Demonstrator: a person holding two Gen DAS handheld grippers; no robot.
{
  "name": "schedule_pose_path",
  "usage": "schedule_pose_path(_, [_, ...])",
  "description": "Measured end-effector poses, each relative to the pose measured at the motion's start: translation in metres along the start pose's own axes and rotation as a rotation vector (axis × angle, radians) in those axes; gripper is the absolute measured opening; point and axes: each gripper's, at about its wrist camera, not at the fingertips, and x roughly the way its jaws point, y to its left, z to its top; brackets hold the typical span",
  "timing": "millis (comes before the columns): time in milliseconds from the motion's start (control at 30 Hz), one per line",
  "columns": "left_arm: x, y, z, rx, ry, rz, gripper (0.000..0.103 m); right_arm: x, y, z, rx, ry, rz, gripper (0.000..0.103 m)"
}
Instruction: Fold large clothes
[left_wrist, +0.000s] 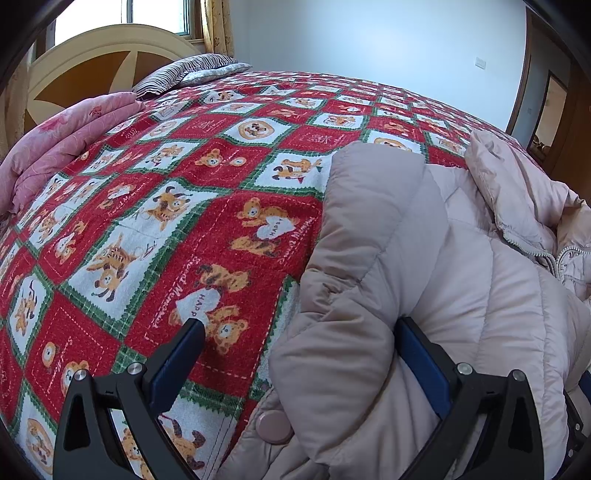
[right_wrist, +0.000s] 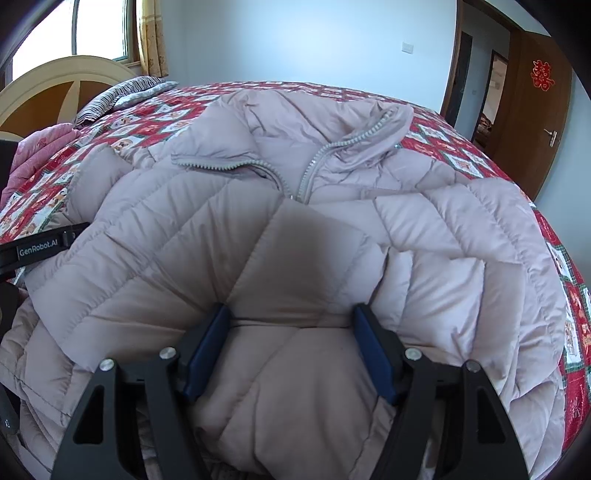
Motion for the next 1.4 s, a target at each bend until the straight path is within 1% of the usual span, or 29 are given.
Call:
schedule_pose_path(300, [0.000,-0.001,0.000,0.002,0.001,0.001,0.102,0.001,0.002,0.000,-0.010,0.002,-0.011,0.072])
schedule_pose_path(500, [0.003,0.003,0.002,-0.010,0.023,-0.026,0.102,0.001,0.002,0.001,-0.015,0.007,-0.014,0.072])
schedule_pose_path(633, [-0.009,0.002,0.005,0.010,0.009,-0.004,0.102,0.000,-0.002,0.003,-0.012,0.020,0.014,0.073])
schedule_pose_path(700, [-0.025,0.001,0.010,0.037,-0.021,0.015,0.102,-0.005,-0.011,0.008,-0.009,0.034,0.075,0.073])
schedule_pose_path(767, [-0.048,-0.001,0.019,0.051,-0.084,-0.015,0.102,-0.012,-0.023,0.014,0.002,0.038,0.144,0.073])
schedule_pose_path(833, [-0.070,-0.006,0.036,0.063,-0.149,-0.045,0.102,-0.024,-0.035,0.025,0.007,0.007,0.145,0.074])
schedule_pose_path(867, [-0.076,-0.009,0.045,0.065,-0.167,-0.058,0.102,-0.030,-0.042,0.033,0.010,-0.018,0.143,0.074])
schedule_pose_path(933, [-0.082,-0.022,0.065,0.075,-0.185,-0.104,0.102,-0.035,-0.055,0.050,0.030,-0.036,0.147,0.081])
schedule_pose_path(967, [-0.080,-0.033,0.075,0.094,-0.176,-0.126,0.102,-0.034,-0.062,0.058,0.045,-0.036,0.149,0.081])
schedule_pose_path(1033, [-0.072,-0.051,0.092,0.127,-0.159,-0.137,0.102,-0.028,-0.076,0.076,0.079,-0.031,0.149,0.082])
schedule_pose_path(1133, [-0.052,-0.085,0.111,0.202,-0.163,-0.125,0.102,-0.012,-0.095,0.100,0.098,-0.022,0.117,0.082])
schedule_pose_path(1200, [-0.034,-0.105,0.119,0.235,-0.137,-0.119,0.102,0.001,-0.105,0.111,0.105,-0.006,0.097,0.082])
schedule_pose_path(1333, [0.000,-0.135,0.133,0.290,-0.100,-0.103,0.102,0.030,-0.127,0.130,0.157,0.023,0.099,0.082])
schedule_pose_path(1400, [0.013,-0.146,0.141,0.305,-0.097,-0.093,0.102,0.040,-0.135,0.138,0.169,0.026,0.099,0.082])
